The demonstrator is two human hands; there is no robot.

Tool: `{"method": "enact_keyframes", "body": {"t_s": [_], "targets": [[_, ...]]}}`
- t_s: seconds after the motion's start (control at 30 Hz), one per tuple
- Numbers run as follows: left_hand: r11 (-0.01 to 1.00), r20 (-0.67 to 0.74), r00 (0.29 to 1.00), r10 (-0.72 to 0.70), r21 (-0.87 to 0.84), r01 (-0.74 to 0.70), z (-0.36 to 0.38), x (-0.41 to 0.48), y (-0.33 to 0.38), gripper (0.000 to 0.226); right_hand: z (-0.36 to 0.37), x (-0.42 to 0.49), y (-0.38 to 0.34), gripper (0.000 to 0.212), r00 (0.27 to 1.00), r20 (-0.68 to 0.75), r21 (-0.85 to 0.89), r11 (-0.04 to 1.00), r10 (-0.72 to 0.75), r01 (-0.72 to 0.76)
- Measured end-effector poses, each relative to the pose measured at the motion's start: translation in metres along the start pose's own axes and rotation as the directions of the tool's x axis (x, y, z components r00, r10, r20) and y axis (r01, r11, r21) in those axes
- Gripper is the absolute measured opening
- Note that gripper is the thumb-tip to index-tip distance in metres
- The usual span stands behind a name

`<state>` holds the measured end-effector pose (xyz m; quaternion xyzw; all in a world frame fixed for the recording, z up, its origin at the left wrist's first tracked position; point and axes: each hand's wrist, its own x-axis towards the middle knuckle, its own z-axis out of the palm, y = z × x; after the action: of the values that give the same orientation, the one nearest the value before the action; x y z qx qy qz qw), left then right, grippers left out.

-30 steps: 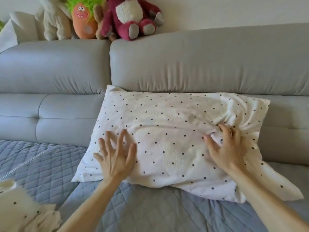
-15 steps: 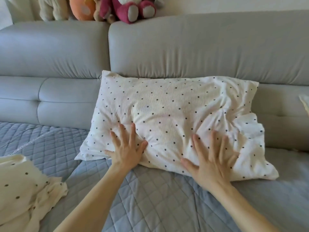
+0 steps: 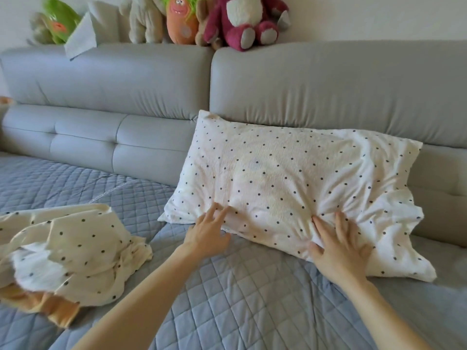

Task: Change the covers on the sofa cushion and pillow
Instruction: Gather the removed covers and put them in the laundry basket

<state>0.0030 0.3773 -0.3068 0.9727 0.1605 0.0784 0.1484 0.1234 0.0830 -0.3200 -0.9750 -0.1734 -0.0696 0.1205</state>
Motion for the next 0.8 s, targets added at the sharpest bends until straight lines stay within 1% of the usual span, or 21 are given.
{"method": "enact_keyframes", "body": {"t_s": [0.03,0.07,0.13,0.17,0.23,0.3,0.33,0.4,0.5,0.57,0.6,0.7,0.8], "targets": [[1.000,0.031,0.999,-0.017,-0.017,0.017,-0.009,-0.011,-0.001,0.072,-0.006,-0.008,-0.004,0.060,1.000,0.001,0.064,0.998,-0.015,0.015],[0.998,0.041,0.998,-0.045,-0.040,0.047,-0.023,-0.034,-0.012,0.069,-0.011,-0.020,-0.019,0.057,0.998,-0.016,0.146,0.987,-0.069,0.070],[0.998,0.029,0.999,-0.028,-0.062,0.029,-0.035,-0.065,-0.013,0.065,-0.021,-0.048,-0.031,0.049,0.993,-0.054,0.369,0.921,-0.109,0.122],[0.998,-0.004,1.000,-0.019,-0.062,0.019,-0.043,-0.088,-0.018,0.062,-0.026,-0.067,-0.046,0.043,0.991,-0.021,0.468,0.875,-0.132,0.127],[0.997,-0.081,0.997,-0.010,-0.073,0.004,-0.056,-0.140,-0.032,0.058,-0.029,-0.106,-0.076,0.038,0.976,0.051,0.562,0.814,-0.212,0.148],[0.998,-0.156,0.988,-0.005,-0.060,-0.005,-0.066,-0.194,-0.052,0.053,-0.027,-0.140,-0.114,0.035,0.964,0.038,0.598,0.779,-0.264,0.190],[0.998,-0.188,0.982,-0.014,-0.059,0.003,-0.070,-0.218,-0.065,0.051,-0.024,-0.154,-0.134,0.038,0.953,0.011,0.616,0.753,-0.303,0.232],[0.996,-0.226,0.972,-0.068,-0.064,0.055,-0.075,-0.262,-0.096,0.048,-0.013,-0.176,-0.174,0.049,0.916,-0.019,0.618,0.716,-0.400,0.325],[0.983,-0.281,0.942,-0.181,-0.078,0.166,-0.079,-0.301,-0.147,0.043,-0.002,-0.198,-0.230,0.059,0.850,0.030,0.644,0.660,-0.526,0.386],[0.968,-0.312,0.917,-0.251,-0.077,0.239,-0.079,-0.313,-0.175,0.042,0.005,-0.202,-0.264,0.053,0.800,0.039,0.650,0.623,-0.599,0.435],[0.961,-0.317,0.908,-0.275,-0.067,0.268,-0.076,-0.313,-0.185,0.045,0.009,-0.201,-0.280,0.054,0.775,0.045,0.655,0.604,-0.631,0.454],[0.950,-0.346,0.892,-0.292,0.006,0.313,-0.067,-0.300,-0.198,0.055,0.021,-0.186,-0.325,0.076,0.695,-0.025,0.646,0.519,-0.718,0.560],[0.950,-0.386,0.885,-0.259,0.065,0.306,-0.055,-0.273,-0.202,0.062,0.032,-0.154,-0.365,0.087,0.638,0.038,0.529,0.557,-0.769,0.640]]}}
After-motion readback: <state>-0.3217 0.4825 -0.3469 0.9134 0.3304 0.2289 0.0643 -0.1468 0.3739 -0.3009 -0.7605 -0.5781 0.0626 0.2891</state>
